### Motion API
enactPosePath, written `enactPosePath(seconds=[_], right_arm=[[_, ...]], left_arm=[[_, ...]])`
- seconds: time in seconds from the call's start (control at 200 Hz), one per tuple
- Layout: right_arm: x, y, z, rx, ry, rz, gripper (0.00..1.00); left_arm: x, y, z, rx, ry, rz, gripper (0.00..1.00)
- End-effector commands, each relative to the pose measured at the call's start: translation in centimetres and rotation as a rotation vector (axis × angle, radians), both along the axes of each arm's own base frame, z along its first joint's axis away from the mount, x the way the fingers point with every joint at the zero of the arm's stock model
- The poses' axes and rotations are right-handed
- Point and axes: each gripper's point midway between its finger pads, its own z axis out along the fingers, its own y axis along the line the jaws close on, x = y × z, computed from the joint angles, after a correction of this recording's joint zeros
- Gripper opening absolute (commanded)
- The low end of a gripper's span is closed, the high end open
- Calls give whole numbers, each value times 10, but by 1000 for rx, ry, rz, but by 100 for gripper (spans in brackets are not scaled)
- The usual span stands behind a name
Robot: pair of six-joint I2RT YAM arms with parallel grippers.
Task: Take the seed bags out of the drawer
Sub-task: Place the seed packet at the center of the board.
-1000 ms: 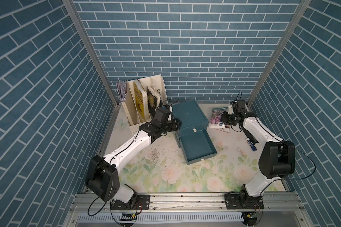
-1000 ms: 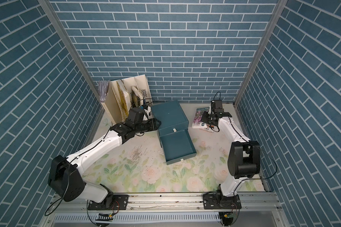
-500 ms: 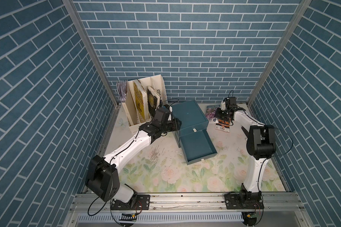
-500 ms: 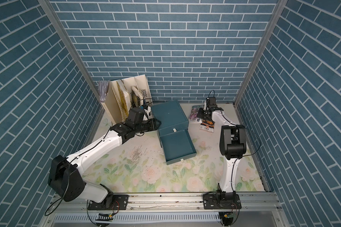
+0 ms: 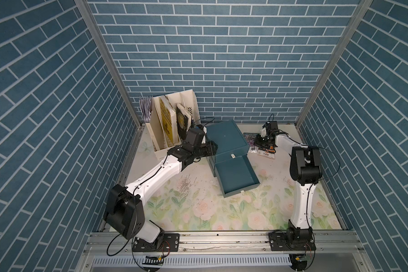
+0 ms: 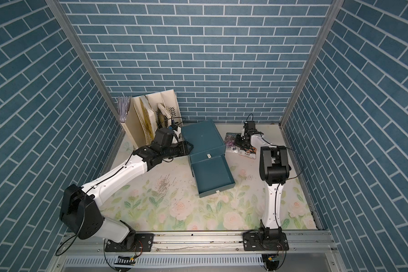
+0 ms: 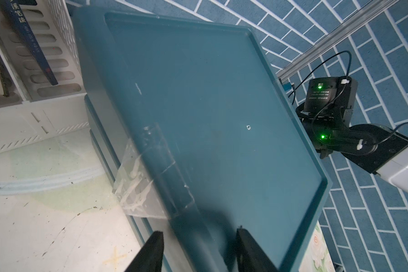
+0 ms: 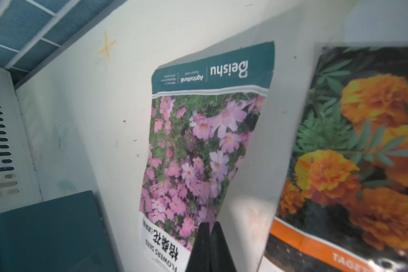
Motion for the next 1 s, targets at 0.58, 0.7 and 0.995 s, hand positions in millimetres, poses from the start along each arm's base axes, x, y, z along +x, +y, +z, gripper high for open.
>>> enactPosePath(seconds=[0.58,0.7,0.995], right_arm=[[-18,-4,47,-16,-79,26,54],[-36,-4,59,2,-89,28,61],[-89,1,96,47,-114,58,73]], left_arm=[[-4,12,-30,86,77,19,53],[-5,13,-29,85,75,21,53],[-6,11,-29,79,75,15,53]])
